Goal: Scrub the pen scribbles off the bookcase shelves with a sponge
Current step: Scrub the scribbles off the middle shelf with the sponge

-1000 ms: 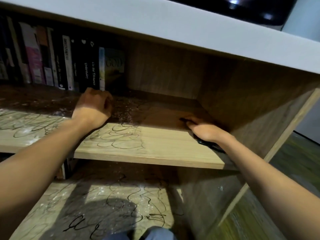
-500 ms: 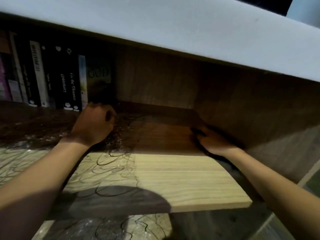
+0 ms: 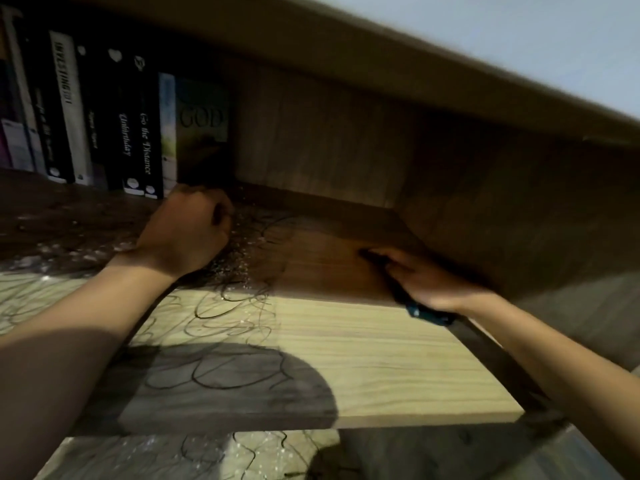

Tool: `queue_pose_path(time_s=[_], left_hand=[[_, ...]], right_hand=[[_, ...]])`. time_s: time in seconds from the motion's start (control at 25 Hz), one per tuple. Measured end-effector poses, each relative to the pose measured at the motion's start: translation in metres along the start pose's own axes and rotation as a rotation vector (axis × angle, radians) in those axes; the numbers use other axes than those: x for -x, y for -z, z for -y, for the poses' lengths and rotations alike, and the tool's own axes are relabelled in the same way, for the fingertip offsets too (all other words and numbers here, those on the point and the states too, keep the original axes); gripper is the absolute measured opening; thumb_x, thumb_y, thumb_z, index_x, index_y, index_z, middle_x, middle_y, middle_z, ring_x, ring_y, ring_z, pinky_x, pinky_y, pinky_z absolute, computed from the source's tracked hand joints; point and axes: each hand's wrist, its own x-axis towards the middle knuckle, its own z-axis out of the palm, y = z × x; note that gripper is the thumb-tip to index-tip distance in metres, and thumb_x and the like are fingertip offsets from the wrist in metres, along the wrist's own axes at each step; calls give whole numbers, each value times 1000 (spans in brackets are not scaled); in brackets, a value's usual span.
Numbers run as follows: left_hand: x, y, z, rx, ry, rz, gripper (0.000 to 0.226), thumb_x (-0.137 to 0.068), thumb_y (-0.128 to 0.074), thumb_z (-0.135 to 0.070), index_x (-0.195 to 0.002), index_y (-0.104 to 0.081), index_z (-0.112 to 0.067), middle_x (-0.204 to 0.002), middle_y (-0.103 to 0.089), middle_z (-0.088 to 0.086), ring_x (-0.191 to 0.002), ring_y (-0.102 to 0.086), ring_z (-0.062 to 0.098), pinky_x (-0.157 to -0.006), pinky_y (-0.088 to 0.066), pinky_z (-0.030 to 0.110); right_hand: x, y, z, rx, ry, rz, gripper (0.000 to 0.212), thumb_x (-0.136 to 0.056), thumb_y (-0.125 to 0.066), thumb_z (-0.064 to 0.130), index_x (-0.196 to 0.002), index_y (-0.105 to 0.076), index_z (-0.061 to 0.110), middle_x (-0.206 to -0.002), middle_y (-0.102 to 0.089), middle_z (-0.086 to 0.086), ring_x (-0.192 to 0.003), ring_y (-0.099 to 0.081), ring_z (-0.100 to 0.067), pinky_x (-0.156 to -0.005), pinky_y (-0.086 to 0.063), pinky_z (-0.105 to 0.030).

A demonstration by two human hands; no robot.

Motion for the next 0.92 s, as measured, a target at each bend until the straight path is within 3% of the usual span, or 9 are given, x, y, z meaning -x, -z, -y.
queue_pose_path(time_s=[0.08,0.12,0.2,0.36,0.4,0.48,0.52,0.68,0.92], left_hand=[[-1,-1,-1,5,-5,6,18,-82,-59,-9,-95,-70,-13,-96,-70,16,-97,-61,35,-88,-50,42],[-1,-2,0,8,0,10,18,-82,-59,-9,-95,-70,-13,-96,-70,16,-97,-61,35,-87,-50,42],[1,-4,4,5,17,4,17,-81,-59,-10,-93,-70,-15,-95,-69,15,-96,-61,36,-86,-51,43],[-1,-3,5,-17,46,-25,15,-81,-60,-10,-92,-70,-13,-93,-69,16,-98,-57,40,-88,-48,46],[-1,-2,4,-26,44,-26,15,-81,-60,-10,-92,-70,-13,-93,-69,17,-98,-57,40,-89,-48,45],[1,-1,5,-32,33,-23,15,-81,-60,-10,-92,-70,-13,-92,-69,17,-98,-57,40,-88,-49,46],[2,0,7,-30,33,-15,15,-81,-60,-11,-92,-70,-13,-93,-69,17,-99,-57,40,-88,-49,46],[3,1,6,-15,44,6,20,-82,-58,-13,-98,-70,-17,-99,-69,14,-105,-57,38,-89,-50,48],[0,4,-5,-55,-15,-74,17,-83,-57,-11,-95,-70,-14,-98,-68,14,-103,-54,37,-87,-48,45]], right_hand=[[-44,7,-13,11,-168,-81,35,-105,-32,19,-137,-45,23,-94,-61,-7,-64,-57,-12,-50,-46,-18],[-68,7,-16,22,-214,-77,35,-105,-32,19,-138,-44,18,-103,-61,-14,-67,-57,-16,-53,-47,-21],[-108,-1,-8,44,-232,-83,38,-105,-30,22,-140,-43,13,-125,-56,-19,-94,-60,-27,-77,-47,-27],[-118,-41,51,107,-42,65,43,-105,-27,31,-146,-34,22,-145,-42,-10,-129,-43,-24,-103,-33,-27],[-100,-47,60,139,36,95,42,-105,-28,31,-146,-35,25,-144,-43,-7,-126,-47,-19,-101,-35,-22],[-67,-46,56,174,92,101,37,-105,-30,31,-140,-42,30,-114,-60,-1,-85,-62,-4,-70,-44,-8],[-58,-37,44,161,64,76,35,-104,-32,30,-136,-45,32,-101,-64,0,-72,-62,-3,-60,-44,-11],[-90,-4,-12,167,-151,-61,38,-104,-32,23,-140,-45,20,-136,-51,-15,-118,-53,-29,-95,-40,-32],[-194,-15,1,313,-239,-111,40,-98,-41,22,-137,-47,12,-144,-43,-17,-127,-45,-32,-108,-35,-41]])
